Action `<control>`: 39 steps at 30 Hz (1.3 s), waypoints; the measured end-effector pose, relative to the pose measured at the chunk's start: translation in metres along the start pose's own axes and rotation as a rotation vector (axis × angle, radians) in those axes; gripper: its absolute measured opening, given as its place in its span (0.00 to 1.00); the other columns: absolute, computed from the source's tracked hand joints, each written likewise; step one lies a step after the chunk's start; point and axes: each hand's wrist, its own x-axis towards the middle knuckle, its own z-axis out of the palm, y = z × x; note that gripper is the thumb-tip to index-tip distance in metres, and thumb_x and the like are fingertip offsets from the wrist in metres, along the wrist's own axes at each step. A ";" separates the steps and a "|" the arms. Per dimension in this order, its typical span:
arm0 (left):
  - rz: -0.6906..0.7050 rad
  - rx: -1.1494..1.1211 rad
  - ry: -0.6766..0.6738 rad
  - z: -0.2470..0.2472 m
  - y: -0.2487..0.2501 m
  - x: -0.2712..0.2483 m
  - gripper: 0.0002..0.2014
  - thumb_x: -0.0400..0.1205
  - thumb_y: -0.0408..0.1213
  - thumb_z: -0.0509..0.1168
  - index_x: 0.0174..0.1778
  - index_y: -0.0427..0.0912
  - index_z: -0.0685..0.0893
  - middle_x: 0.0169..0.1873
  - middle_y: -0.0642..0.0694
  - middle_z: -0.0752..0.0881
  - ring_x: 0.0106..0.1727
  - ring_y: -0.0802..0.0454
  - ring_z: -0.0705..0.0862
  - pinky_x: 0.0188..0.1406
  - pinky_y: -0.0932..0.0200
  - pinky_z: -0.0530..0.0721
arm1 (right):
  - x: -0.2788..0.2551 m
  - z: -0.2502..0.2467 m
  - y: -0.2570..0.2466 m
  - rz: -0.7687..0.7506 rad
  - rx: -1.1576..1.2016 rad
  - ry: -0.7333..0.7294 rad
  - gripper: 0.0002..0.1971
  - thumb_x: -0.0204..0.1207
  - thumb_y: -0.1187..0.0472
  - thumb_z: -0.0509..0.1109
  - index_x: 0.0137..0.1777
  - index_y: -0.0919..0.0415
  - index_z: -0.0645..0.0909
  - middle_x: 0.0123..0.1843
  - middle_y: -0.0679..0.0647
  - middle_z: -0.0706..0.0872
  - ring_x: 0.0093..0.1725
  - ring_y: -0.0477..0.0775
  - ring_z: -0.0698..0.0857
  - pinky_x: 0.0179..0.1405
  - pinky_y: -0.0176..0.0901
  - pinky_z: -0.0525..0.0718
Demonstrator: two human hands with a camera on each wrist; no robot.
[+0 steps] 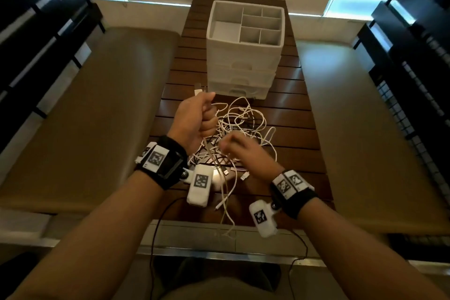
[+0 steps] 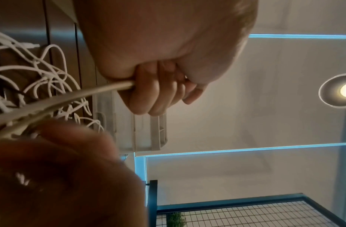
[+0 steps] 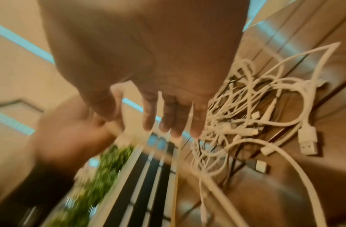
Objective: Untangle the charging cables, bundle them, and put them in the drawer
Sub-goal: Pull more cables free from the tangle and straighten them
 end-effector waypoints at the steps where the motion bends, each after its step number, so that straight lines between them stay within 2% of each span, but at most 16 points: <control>1: 0.016 0.001 0.011 -0.004 0.001 0.000 0.23 0.92 0.41 0.58 0.28 0.50 0.66 0.21 0.54 0.61 0.18 0.58 0.57 0.11 0.65 0.57 | 0.007 -0.012 0.002 0.017 0.042 0.149 0.09 0.84 0.50 0.68 0.51 0.56 0.83 0.49 0.64 0.87 0.44 0.58 0.83 0.47 0.56 0.83; 3: 0.033 0.003 0.026 -0.012 0.002 0.001 0.23 0.93 0.42 0.58 0.29 0.50 0.67 0.21 0.53 0.62 0.18 0.58 0.58 0.11 0.65 0.59 | 0.032 -0.031 0.009 0.065 -0.096 0.429 0.06 0.84 0.53 0.69 0.49 0.53 0.83 0.48 0.55 0.88 0.45 0.53 0.86 0.48 0.55 0.86; 4: 0.033 0.011 0.032 -0.013 0.001 0.002 0.23 0.93 0.43 0.58 0.29 0.49 0.68 0.21 0.53 0.63 0.18 0.58 0.58 0.11 0.65 0.59 | 0.045 -0.035 0.012 0.107 -0.196 0.461 0.06 0.83 0.51 0.70 0.50 0.53 0.83 0.49 0.53 0.88 0.47 0.53 0.87 0.51 0.58 0.89; 6: 0.023 0.044 0.040 -0.009 -0.001 0.004 0.22 0.93 0.45 0.58 0.31 0.49 0.71 0.22 0.53 0.64 0.18 0.58 0.59 0.12 0.65 0.59 | 0.063 -0.030 0.015 0.225 -0.379 0.284 0.12 0.83 0.48 0.72 0.55 0.56 0.82 0.50 0.54 0.88 0.48 0.56 0.89 0.53 0.61 0.91; 8: 0.018 0.095 0.044 -0.002 -0.002 0.005 0.20 0.93 0.46 0.59 0.33 0.48 0.74 0.22 0.53 0.67 0.19 0.57 0.61 0.13 0.65 0.59 | 0.067 -0.020 0.017 0.301 -0.430 0.105 0.13 0.84 0.48 0.73 0.55 0.59 0.83 0.45 0.54 0.89 0.41 0.56 0.90 0.47 0.61 0.94; 11: 0.036 0.153 0.071 -0.001 -0.003 0.008 0.18 0.93 0.47 0.61 0.37 0.47 0.77 0.25 0.51 0.73 0.20 0.58 0.63 0.14 0.65 0.61 | 0.061 -0.019 0.006 0.226 -0.307 0.125 0.10 0.87 0.55 0.70 0.48 0.60 0.85 0.41 0.58 0.89 0.35 0.55 0.88 0.41 0.58 0.93; 14: 0.073 0.229 0.146 0.001 -0.003 0.008 0.16 0.94 0.48 0.60 0.44 0.44 0.82 0.32 0.48 0.81 0.20 0.60 0.68 0.15 0.66 0.64 | 0.056 -0.028 -0.022 0.047 -0.173 0.249 0.10 0.89 0.56 0.68 0.50 0.62 0.84 0.46 0.63 0.90 0.37 0.60 0.89 0.34 0.50 0.88; 16: 0.123 0.253 0.182 0.007 -0.002 0.007 0.17 0.95 0.46 0.58 0.52 0.38 0.86 0.38 0.45 0.87 0.20 0.63 0.73 0.17 0.69 0.69 | 0.053 -0.037 -0.048 -0.064 -0.076 0.273 0.11 0.90 0.58 0.67 0.52 0.66 0.83 0.45 0.63 0.90 0.37 0.63 0.90 0.31 0.52 0.89; 18: 0.177 0.241 0.186 0.013 -0.001 0.006 0.19 0.95 0.43 0.57 0.60 0.29 0.86 0.47 0.39 0.91 0.25 0.64 0.84 0.24 0.70 0.79 | 0.052 -0.047 -0.069 -0.076 -0.038 0.247 0.11 0.90 0.59 0.66 0.54 0.68 0.81 0.45 0.62 0.89 0.35 0.58 0.90 0.30 0.54 0.91; 20: 0.227 0.249 0.152 0.014 -0.002 0.007 0.20 0.95 0.42 0.58 0.63 0.28 0.87 0.53 0.35 0.93 0.37 0.58 0.92 0.38 0.63 0.89 | 0.054 -0.057 -0.083 -0.056 -0.092 0.241 0.10 0.90 0.59 0.67 0.53 0.67 0.81 0.43 0.62 0.89 0.36 0.60 0.92 0.34 0.61 0.93; 23: 0.266 0.319 0.108 0.018 -0.001 0.007 0.19 0.95 0.39 0.57 0.66 0.28 0.86 0.50 0.39 0.92 0.27 0.68 0.85 0.29 0.75 0.80 | 0.051 -0.069 -0.106 -0.123 -0.186 0.212 0.11 0.89 0.58 0.69 0.51 0.66 0.85 0.42 0.66 0.91 0.39 0.67 0.92 0.38 0.63 0.94; 27: 0.283 0.457 0.031 0.021 -0.003 0.006 0.20 0.95 0.42 0.57 0.63 0.31 0.88 0.38 0.58 0.92 0.30 0.72 0.84 0.36 0.72 0.79 | 0.045 -0.078 -0.151 -0.295 -0.099 0.244 0.13 0.89 0.59 0.68 0.54 0.72 0.84 0.47 0.62 0.88 0.36 0.54 0.88 0.30 0.45 0.88; 29: 0.286 0.513 -0.031 0.023 -0.003 0.002 0.22 0.96 0.42 0.54 0.63 0.28 0.87 0.28 0.64 0.87 0.25 0.71 0.79 0.29 0.76 0.74 | 0.045 -0.085 -0.169 -0.357 -0.019 0.285 0.15 0.90 0.60 0.67 0.55 0.75 0.83 0.49 0.60 0.89 0.37 0.54 0.89 0.29 0.45 0.87; 33: 0.268 0.432 -0.070 0.020 -0.002 0.000 0.20 0.95 0.48 0.56 0.57 0.40 0.89 0.38 0.51 0.89 0.23 0.59 0.66 0.19 0.67 0.65 | 0.050 -0.093 -0.179 -0.345 -0.012 0.276 0.14 0.91 0.61 0.65 0.57 0.75 0.81 0.54 0.69 0.89 0.40 0.58 0.91 0.35 0.52 0.92; 36: 0.259 0.383 -0.044 0.016 -0.004 0.000 0.19 0.95 0.47 0.56 0.54 0.39 0.86 0.37 0.47 0.84 0.23 0.61 0.68 0.18 0.69 0.67 | 0.051 -0.101 -0.191 -0.379 -0.005 0.319 0.10 0.91 0.62 0.63 0.55 0.69 0.80 0.54 0.68 0.90 0.44 0.65 0.93 0.43 0.58 0.94; 39: 0.292 0.342 -0.008 0.016 -0.002 0.003 0.17 0.95 0.44 0.56 0.48 0.40 0.84 0.33 0.48 0.81 0.22 0.64 0.72 0.20 0.71 0.70 | 0.045 -0.110 -0.209 -0.547 0.018 0.364 0.13 0.91 0.63 0.62 0.59 0.75 0.79 0.55 0.68 0.90 0.45 0.65 0.93 0.43 0.55 0.94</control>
